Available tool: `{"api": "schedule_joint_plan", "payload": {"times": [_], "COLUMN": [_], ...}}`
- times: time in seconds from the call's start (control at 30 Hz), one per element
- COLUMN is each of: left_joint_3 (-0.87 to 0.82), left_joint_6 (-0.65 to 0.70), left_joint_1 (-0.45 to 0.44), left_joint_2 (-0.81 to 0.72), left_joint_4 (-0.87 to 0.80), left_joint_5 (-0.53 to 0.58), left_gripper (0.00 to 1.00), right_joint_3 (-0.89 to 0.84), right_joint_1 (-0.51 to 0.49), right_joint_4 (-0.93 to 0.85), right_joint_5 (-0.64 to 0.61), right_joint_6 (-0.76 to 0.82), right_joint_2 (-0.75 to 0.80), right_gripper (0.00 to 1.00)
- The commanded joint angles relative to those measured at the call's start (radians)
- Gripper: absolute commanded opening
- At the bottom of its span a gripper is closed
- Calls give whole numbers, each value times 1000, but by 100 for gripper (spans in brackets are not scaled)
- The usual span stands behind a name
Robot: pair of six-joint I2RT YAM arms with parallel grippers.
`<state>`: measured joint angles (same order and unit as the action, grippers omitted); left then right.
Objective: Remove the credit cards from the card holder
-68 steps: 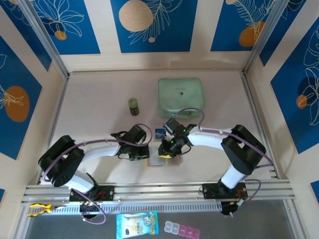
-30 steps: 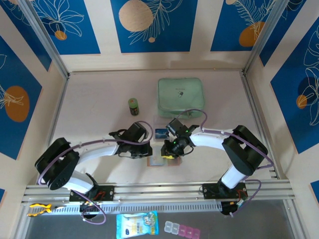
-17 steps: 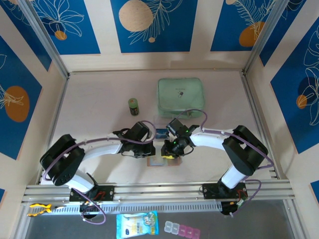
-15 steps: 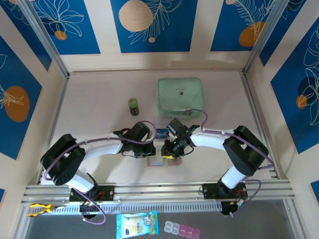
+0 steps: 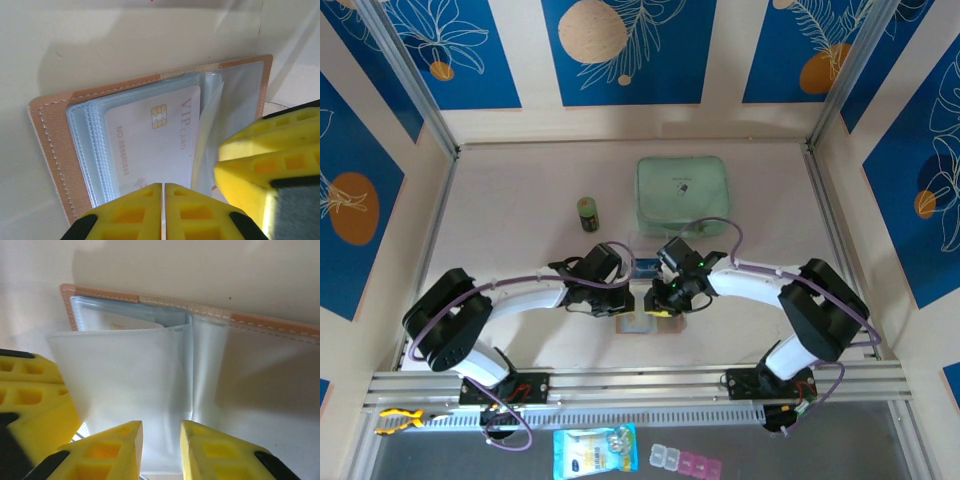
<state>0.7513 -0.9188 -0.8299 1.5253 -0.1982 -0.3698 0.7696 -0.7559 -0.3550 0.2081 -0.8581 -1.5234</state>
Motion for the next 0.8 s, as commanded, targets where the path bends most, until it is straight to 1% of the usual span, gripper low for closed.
{"api": "schedule_joint_plan", "payload": {"times": [0.0,0.33,0.63,0.77], "left_joint_3": [43,137,253,289], "left_joint_6": [-15,-17,-14,-16], "left_joint_1": [-11,-37,-86,-102], "left_joint_2": [-10,21,146,210], "left_joint_4": [2,-33,-39,-29], "left_joint_5": [-24,-29,-40,-47], "left_gripper": [10,10,12,12], "right_joint_3": [-19,-63,-104,-114], "right_joint_1": [14,101,189,210], "right_joint_4": [-45,-136,-206,-231], "right_joint_5": [-20,-42,-36,-31], "right_joint_6": [7,35,58,65], "right_joint_2": [65,248,396,441], "right_gripper": [28,29,30,32]}}
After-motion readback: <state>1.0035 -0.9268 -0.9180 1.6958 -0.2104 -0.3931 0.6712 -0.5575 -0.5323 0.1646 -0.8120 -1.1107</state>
